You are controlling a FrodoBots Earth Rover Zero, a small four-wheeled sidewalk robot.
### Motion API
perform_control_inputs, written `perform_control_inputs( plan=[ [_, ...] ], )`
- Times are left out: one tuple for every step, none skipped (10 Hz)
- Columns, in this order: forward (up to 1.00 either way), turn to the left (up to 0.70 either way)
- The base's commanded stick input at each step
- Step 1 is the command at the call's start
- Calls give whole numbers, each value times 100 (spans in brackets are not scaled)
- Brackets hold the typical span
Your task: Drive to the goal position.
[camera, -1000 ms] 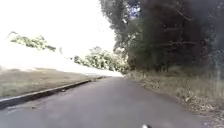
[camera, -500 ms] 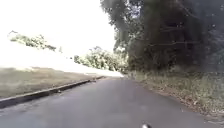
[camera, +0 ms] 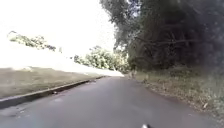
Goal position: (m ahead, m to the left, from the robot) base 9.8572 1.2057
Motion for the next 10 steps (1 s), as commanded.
perform_control_inputs(
  plan=[
    [45, 0],
    [45, 0],
    [45, 0],
    [45, 0],
    [45, 0],
    [45, 0],
    [45, 0],
    [45, 0],
    [45, 0],
    [45, 0]
  ],
)
